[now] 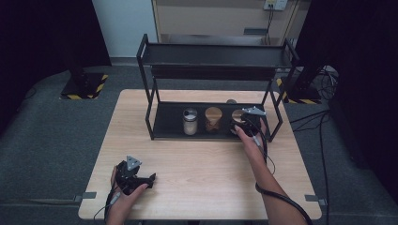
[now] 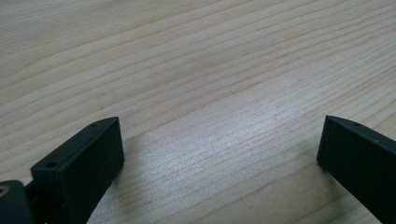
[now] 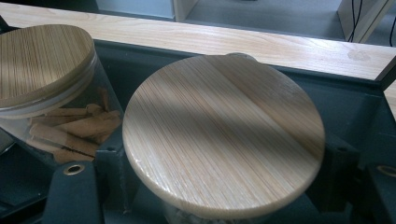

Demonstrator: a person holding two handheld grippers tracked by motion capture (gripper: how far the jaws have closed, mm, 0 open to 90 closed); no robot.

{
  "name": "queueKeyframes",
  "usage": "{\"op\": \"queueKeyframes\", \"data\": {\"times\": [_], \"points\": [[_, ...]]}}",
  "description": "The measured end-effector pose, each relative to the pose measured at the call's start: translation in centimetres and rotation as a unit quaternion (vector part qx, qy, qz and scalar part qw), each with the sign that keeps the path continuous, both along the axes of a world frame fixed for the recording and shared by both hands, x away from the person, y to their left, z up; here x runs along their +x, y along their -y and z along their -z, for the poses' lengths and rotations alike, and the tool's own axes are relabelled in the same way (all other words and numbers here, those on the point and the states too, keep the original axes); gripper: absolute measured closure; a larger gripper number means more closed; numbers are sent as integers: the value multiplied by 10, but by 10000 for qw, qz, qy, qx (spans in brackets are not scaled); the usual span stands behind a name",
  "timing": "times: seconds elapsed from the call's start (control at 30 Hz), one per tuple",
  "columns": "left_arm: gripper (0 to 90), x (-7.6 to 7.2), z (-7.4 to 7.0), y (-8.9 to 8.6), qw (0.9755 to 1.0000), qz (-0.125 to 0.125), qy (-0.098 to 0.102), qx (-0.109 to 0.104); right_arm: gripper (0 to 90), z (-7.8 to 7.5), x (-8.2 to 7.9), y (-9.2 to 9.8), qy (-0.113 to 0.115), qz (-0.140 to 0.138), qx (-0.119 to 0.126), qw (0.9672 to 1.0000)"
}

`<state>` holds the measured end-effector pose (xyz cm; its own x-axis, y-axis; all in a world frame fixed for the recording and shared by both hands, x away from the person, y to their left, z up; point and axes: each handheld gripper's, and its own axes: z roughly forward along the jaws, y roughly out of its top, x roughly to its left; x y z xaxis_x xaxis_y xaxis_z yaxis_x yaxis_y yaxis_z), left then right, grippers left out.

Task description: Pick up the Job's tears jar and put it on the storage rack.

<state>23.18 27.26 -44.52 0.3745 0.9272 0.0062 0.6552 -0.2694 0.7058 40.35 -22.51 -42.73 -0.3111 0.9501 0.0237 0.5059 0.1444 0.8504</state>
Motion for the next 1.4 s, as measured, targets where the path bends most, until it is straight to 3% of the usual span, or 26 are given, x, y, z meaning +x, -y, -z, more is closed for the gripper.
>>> {"op": "queueKeyframes", "data": {"times": [1.17,1.4], "points": [[0,0,0,0,10000,-9,3,1,256,7,0,1,62,-76,-13,10000],[0,-1,0,1,10000,-16,5,3,169,5,0,6,20,-241,32,9997]]}}
